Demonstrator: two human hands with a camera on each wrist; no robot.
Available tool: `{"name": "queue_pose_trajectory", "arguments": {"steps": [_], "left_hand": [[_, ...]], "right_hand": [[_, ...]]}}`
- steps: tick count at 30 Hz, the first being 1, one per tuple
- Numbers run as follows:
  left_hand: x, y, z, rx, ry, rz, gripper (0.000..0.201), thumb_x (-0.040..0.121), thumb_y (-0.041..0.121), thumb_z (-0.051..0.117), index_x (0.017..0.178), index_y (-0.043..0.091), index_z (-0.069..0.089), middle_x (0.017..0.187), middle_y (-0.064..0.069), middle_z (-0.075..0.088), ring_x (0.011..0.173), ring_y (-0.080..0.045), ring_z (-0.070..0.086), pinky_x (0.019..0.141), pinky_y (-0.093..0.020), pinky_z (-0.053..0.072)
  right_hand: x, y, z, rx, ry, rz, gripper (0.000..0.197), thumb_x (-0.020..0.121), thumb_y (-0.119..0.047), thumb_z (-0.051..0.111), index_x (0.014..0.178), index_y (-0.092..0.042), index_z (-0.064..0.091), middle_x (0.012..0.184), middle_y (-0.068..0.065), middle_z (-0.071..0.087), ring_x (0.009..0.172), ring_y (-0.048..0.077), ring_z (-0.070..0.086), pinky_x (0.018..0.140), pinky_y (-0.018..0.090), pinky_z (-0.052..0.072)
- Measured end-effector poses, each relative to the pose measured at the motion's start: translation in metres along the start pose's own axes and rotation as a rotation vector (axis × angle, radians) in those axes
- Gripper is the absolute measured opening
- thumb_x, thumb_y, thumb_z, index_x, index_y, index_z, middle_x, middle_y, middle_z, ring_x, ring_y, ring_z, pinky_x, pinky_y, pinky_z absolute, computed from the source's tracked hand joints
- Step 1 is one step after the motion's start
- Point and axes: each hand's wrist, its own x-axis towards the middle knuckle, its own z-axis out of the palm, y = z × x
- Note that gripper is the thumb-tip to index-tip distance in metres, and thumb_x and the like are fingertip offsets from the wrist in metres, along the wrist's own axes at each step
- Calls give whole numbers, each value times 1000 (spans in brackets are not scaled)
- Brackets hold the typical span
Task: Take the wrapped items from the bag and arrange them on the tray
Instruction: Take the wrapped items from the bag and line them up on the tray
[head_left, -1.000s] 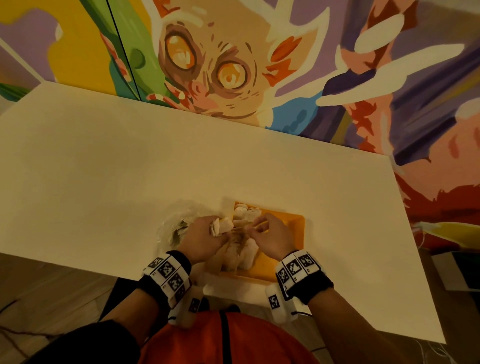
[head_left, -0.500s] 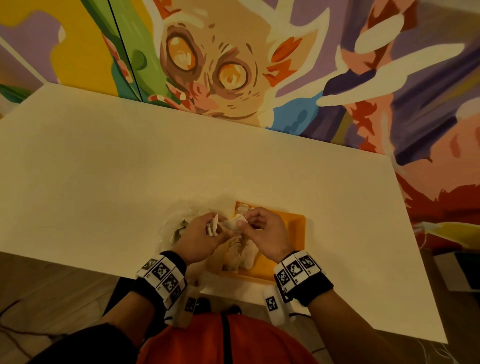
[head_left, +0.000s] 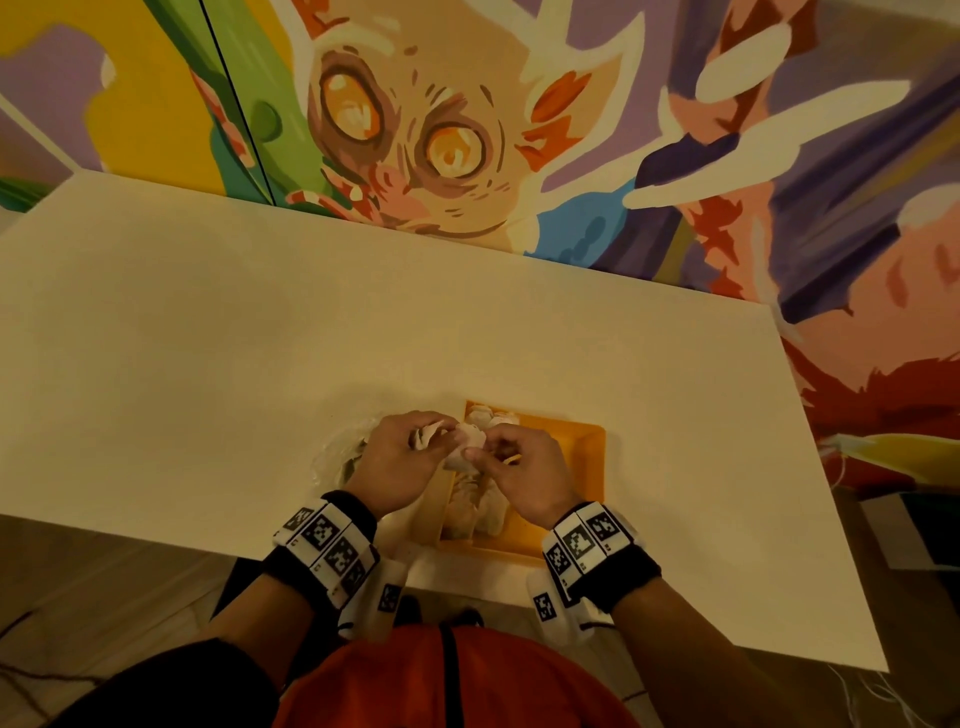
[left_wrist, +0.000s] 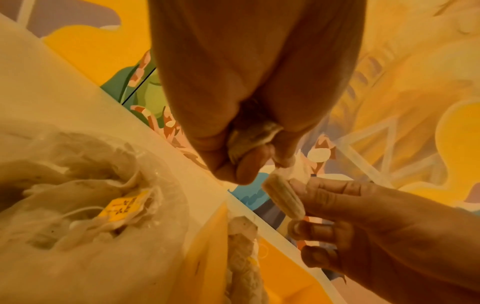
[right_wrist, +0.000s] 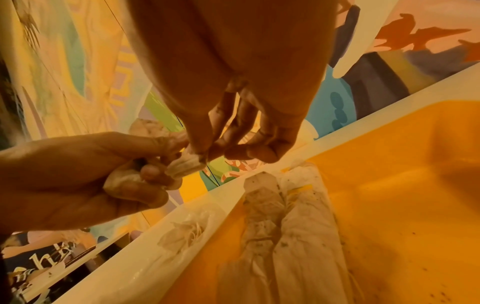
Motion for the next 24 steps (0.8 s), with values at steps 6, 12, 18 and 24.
{"name": "queue_pose_trajectory", "arguments": {"steps": [6, 12, 18, 24], "left_hand": [[-3, 1, 3, -96, 6, -40, 10, 90, 11, 67, 93, 8, 75, 68, 18, 67, 54, 7, 56, 51, -10, 42], [-5, 4, 5, -87, -15, -87, 12, 90, 14, 66, 94, 6, 75, 65, 17, 65, 54, 6, 55, 52, -11, 41], [-8, -8, 1, 147, -18, -207, 13, 90, 25, 65, 83, 16, 71, 66, 7, 65, 60, -11, 59, 60, -29, 48], [-8, -18, 5, 435, -173, -308, 27, 83, 38, 67, 72, 14, 67, 74, -2, 67, 73, -19, 64, 69, -36, 55]], "right_hand": [[-2, 0, -2, -27, -26, -5, 13, 82, -25, 76, 86, -15, 69, 72, -6, 64, 67, 12, 60, 60, 15, 44], [-1, 0, -3, -103, -77, 29, 11, 83, -29, 74, 81, -18, 73, 72, -3, 69, 64, 7, 59, 57, 12, 40], [-8, 18, -12, -247, -170, 197, 11, 80, -31, 78, 78, -22, 72, 72, -9, 66, 69, 5, 60, 60, 14, 41], [-14, 27, -13, -451, -390, 402, 26, 78, -23, 81, 59, -21, 63, 57, -5, 61, 49, 5, 56, 46, 17, 42]]}}
